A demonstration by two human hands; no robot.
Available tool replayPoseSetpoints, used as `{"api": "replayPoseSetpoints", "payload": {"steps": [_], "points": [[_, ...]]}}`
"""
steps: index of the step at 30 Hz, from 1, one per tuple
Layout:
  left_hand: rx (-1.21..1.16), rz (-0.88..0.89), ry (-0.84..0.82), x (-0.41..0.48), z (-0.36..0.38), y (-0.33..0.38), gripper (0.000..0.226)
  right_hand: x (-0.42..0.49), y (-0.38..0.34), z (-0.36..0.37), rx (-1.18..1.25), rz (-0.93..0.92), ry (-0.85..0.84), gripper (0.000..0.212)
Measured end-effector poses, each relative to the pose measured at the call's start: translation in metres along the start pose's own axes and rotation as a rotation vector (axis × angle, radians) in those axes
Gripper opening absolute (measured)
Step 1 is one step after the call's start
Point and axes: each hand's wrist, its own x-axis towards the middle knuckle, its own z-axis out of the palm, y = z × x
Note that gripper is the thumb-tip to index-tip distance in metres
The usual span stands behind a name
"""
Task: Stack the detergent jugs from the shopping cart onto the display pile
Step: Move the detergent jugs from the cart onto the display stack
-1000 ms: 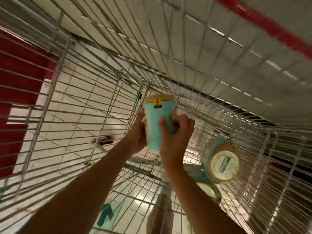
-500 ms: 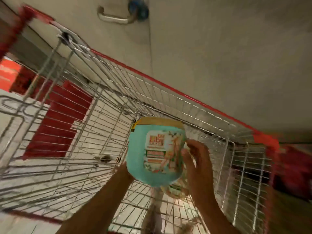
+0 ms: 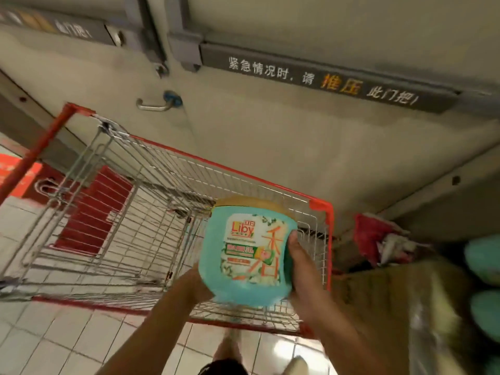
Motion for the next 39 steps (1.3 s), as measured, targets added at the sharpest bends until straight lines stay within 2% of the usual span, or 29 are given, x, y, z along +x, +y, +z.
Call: {"api": "replayPoseSetpoints", "payload": {"steps": [1,2,5,9,12,15,20,24,28,35,39], "points": [[0.043,-0.049,0.137,-0.001,0.006,-0.005,0.055,-0.011,-0.001,-0.013,0.021,-0.022,0.003,0.067],[0.018,-0.098,0.177,-0.003,0.018,-0.009,0.059,-0.023,-0.004,-0.027,0.033,-0.050,0.003,0.063],[0.008,-0.146,0.149,-0.004,0.036,-0.037,0.092,-0.053,-0.002,-0.065,0.056,-0.085,0.037,0.052],[0.203,-0.151,0.192,-0.013,0.086,-0.067,0.080,-0.094,-0.001,-0.114,0.110,-0.028,0.065,0.056],[0.296,-0.153,0.126,-0.017,0.125,-0.090,0.078,-0.127,-0.006,-0.147,0.093,-0.061,0.093,0.061],[0.290,-0.196,0.056,-0.016,0.155,-0.110,0.071,-0.154,-0.010,-0.176,0.078,-0.105,0.115,0.068],[0.374,-0.212,0.003,-0.019,0.192,-0.150,0.086,-0.200,-0.004,-0.230,0.051,-0.144,0.089,0.058],[0.478,-0.254,-0.078,-0.022,0.215,-0.178,0.096,-0.233,0.007,-0.265,-0.032,-0.202,0.076,0.059],[0.681,-0.248,-0.281,-0.022,0.231,-0.202,0.072,-0.267,0.018,-0.306,-0.190,-0.228,0.051,0.077],[0.875,-0.245,-0.332,-0.012,0.258,-0.253,0.106,-0.307,0.040,-0.367,-0.288,-0.340,0.089,0.098],[0.941,-0.226,-0.395,-0.001,0.275,-0.272,0.113,-0.325,0.049,-0.389,-0.326,-0.398,0.156,0.102]]}}
